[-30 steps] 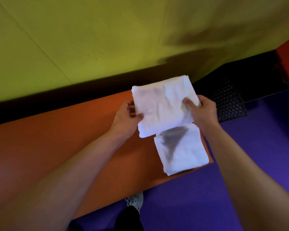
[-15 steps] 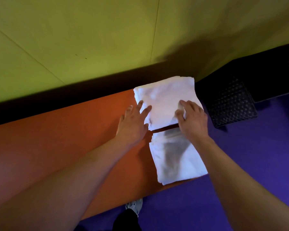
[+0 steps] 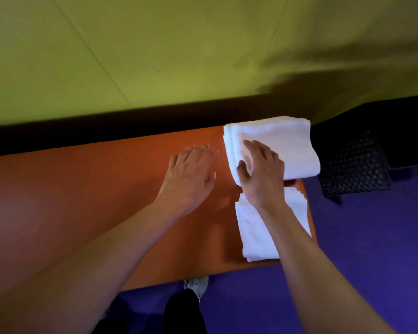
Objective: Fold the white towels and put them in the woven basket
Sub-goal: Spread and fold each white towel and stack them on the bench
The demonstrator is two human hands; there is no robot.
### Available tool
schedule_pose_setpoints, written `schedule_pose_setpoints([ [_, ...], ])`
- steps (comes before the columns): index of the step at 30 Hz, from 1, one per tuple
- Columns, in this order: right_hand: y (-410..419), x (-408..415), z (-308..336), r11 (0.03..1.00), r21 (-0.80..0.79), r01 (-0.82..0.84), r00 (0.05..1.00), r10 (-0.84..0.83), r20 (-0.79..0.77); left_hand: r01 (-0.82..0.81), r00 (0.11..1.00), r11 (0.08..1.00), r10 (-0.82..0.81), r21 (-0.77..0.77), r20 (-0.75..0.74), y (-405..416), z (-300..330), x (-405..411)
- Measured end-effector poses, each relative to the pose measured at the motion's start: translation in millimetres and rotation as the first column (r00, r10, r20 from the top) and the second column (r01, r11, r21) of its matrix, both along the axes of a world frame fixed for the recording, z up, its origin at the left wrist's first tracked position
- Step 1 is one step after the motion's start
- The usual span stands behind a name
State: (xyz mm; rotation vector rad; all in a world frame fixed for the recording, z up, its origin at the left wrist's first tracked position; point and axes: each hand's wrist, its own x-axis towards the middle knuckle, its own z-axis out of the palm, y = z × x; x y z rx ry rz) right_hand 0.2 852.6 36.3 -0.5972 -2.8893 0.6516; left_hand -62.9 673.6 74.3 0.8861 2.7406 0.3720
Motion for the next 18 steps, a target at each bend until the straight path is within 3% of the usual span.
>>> schedule_pose_setpoints([
  [8, -96.3, -35.1, 23.4, 0.992, -0.029, -0.123, 0.991, 0.121, -0.056, -0.202, 0.979, 0.979, 0.202, 0.029, -0.02, -95.1, 27.0, -14.6],
  [18, -261.5, -71.7, 54.0, 0.943, -0.005, -0.333, 0.941, 0.332, -0.067, -0.426, 0.9, 0.902, 0.43, 0.07, -0.067, -271.3, 57.6, -17.7],
])
